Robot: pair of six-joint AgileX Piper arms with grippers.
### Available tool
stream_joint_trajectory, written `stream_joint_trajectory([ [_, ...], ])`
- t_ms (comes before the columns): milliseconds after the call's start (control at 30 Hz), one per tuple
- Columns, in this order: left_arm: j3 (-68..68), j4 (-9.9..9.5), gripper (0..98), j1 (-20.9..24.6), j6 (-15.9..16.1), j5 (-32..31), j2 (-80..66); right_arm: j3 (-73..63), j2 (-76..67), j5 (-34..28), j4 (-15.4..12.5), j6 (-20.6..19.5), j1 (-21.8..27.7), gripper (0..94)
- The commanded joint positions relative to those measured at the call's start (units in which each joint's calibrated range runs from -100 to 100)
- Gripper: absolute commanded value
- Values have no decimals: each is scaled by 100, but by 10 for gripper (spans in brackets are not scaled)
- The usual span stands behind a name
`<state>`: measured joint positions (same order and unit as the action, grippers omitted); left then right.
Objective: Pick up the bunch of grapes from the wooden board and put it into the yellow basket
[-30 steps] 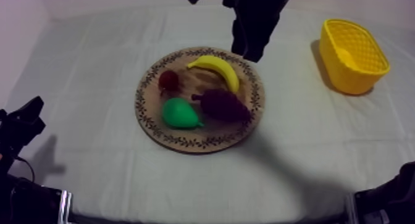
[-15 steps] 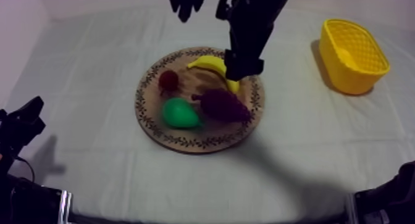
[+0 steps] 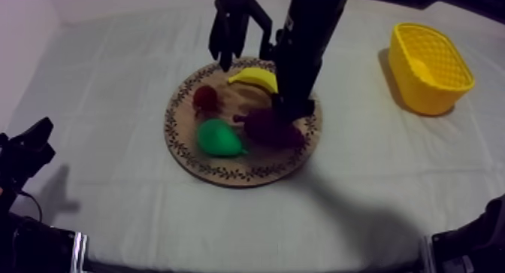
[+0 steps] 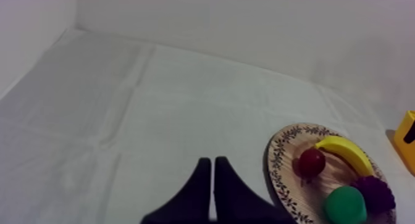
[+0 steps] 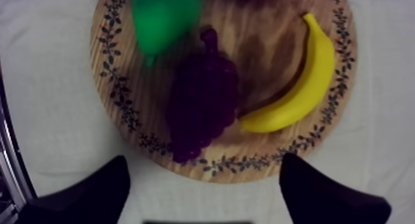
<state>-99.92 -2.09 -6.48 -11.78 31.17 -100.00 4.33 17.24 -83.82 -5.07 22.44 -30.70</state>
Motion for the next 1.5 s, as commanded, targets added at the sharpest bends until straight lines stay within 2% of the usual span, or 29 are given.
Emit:
stream_joint_trajectory([
  [0, 3, -3, 1, 0, -1, -5, 0, 46, 128, 96, -56, 33, 6, 928],
  [500, 3, -3, 1, 0, -1, -5, 0, -174, 1290, 355, -141, 45, 12, 925],
  [800, 3, -3, 1, 0, -1, -5, 0, -710, 1911, 183, -96, 46, 30, 920],
  [1067, 3, -3, 1, 0, -1, -5, 0, -1106, 2297, -64, -49, 20, 19, 840],
  [1167, 3, -3, 1, 0, -1, -5, 0, -1144, 2364, -67, -39, 18, 2, 751],
  [1367, 3, -3, 1, 0, -1, -5, 0, -1152, 2390, 6, -29, -4, -13, 387],
  [1467, 3, -3, 1, 0, -1, -5, 0, -1133, 2337, 65, -15, -13, -5, 280],
])
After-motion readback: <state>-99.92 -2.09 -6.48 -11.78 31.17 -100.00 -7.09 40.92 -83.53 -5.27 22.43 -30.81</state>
